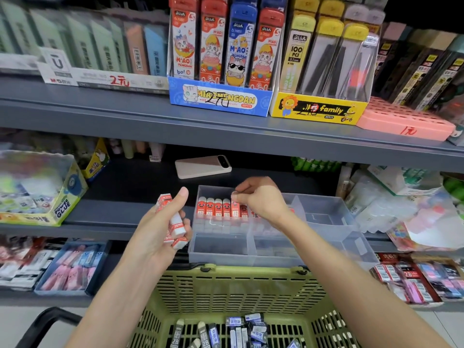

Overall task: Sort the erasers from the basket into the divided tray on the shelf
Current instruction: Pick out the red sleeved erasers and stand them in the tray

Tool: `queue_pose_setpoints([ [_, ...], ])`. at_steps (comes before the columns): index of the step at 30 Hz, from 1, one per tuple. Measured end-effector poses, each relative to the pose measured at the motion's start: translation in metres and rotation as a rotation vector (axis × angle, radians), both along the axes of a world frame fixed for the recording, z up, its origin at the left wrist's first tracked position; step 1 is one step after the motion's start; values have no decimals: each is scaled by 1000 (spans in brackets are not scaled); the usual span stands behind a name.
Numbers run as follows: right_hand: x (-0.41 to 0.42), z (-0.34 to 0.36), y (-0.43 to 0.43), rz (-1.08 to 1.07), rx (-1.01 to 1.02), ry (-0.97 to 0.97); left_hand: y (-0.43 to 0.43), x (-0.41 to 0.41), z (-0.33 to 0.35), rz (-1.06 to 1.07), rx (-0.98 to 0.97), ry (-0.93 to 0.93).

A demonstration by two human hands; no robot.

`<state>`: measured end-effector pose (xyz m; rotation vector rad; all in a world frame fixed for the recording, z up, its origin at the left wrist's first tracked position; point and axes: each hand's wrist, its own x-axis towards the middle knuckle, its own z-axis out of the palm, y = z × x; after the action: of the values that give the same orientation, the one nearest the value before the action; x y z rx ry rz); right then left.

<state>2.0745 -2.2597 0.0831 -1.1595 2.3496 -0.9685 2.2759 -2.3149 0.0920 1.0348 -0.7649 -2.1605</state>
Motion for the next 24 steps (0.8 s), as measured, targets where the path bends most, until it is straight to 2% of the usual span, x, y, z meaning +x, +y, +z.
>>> queue_pose_setpoints([
  [3, 0, -6, 4, 4, 19, 71, -2, -1, -2, -7, 3, 14],
  [8, -4, -13, 6, 41, 128, 501, -1, -3, 0, -37, 67, 66],
  [11, -1, -15, 4, 91, 233, 595, 1, -4, 6, -40, 159, 190],
  [13, 2, -11, 7, 63, 226, 612, 4, -6, 9, -52, 203, 261],
  [15, 11, -2, 14, 48, 22, 471, 7, -9, 10, -49, 217, 283],
  [17, 28, 10, 26, 128, -214, 107, 9, -14, 8, -41, 166, 247],
  [18, 40, 16, 32, 178, -268, -56, 11, -17, 6, -55, 106, 214],
  [20, 57, 23, 41, 219, -304, -257, 16, -21, 2, -120, -42, 155],
  [24, 65, 25, 58, 159, -284, -416, 31, -30, -2, -258, -246, 40],
])
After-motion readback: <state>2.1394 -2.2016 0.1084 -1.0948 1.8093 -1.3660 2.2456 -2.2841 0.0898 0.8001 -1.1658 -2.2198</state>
